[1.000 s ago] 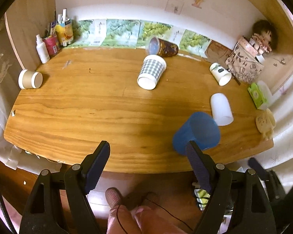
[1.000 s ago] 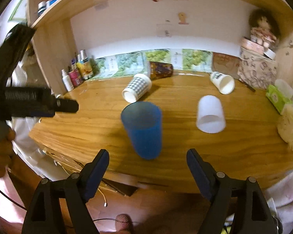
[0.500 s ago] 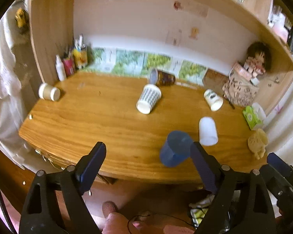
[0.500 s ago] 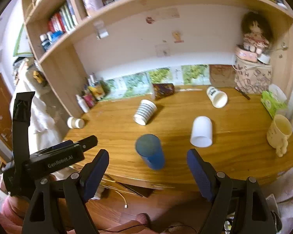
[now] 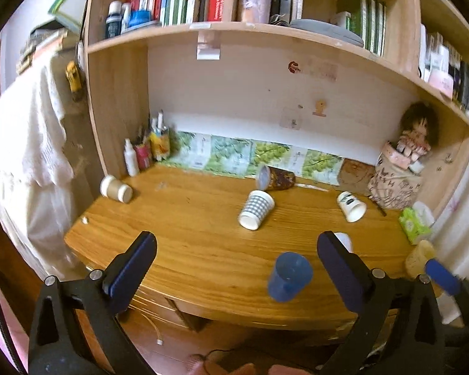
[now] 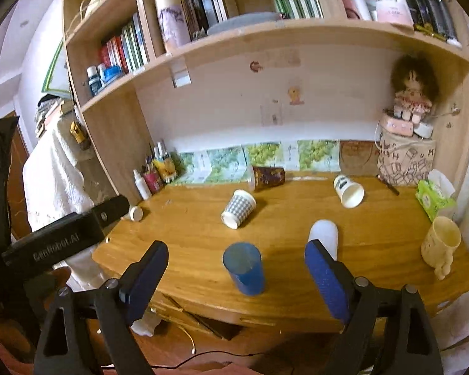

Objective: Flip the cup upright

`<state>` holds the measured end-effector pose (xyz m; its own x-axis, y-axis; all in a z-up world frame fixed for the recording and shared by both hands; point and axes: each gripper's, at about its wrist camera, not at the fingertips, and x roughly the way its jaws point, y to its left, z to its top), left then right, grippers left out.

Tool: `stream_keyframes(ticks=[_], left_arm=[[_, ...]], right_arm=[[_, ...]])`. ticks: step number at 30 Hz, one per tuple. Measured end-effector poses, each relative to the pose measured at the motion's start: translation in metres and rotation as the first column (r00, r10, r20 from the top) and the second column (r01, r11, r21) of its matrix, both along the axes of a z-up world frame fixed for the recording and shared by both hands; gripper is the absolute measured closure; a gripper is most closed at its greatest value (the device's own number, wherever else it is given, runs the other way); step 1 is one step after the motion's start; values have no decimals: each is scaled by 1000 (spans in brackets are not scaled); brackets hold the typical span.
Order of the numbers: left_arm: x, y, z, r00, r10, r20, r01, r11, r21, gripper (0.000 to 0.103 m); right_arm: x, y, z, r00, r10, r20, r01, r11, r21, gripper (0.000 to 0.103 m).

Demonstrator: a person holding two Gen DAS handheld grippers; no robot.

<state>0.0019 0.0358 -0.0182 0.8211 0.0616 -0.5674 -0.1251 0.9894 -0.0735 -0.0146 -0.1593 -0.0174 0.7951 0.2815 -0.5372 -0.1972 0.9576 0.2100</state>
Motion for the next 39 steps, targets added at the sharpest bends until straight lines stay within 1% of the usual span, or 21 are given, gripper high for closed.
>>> stream_keyframes(ticks=[2,4,6,8,14,24,28,39], left_arm=[[-1,-3,2,1000,9,14,-9,1000,30,0],[-3,-5,4,1000,8,30,-10,999,42,0],[-3,-7,5,999,17,42,-20,997,75,0],[-3,-9,6,999,18,48,-22,996,92,0],[-4,-12,6,999,3,53,-9,994,112,0],[-7,-20,8,996,-34,78,25,992,124,0],[-8,-22,11,994,-39,99,26,991,131,0],[-6,-25,12,994,-39,104,24,990,140,0]], right_arm=[[-1,3,2,1000,2,17,-1,1000,-13,13],[-2,5,3,999,9,32,-8,1000,-22,13],[-3,5,4,999,1,45,0,1000,-23,13],[-4,3,5,998,-15,56,16,1000,-20,13],[-5,2,8,996,-43,74,45,999,-25,13],[-5,1,7,996,-65,66,67,997,-34,13],[-5,-1,7,995,-77,63,80,996,-38,13],[-2,-5,7,994,-89,61,92,995,-46,13]])
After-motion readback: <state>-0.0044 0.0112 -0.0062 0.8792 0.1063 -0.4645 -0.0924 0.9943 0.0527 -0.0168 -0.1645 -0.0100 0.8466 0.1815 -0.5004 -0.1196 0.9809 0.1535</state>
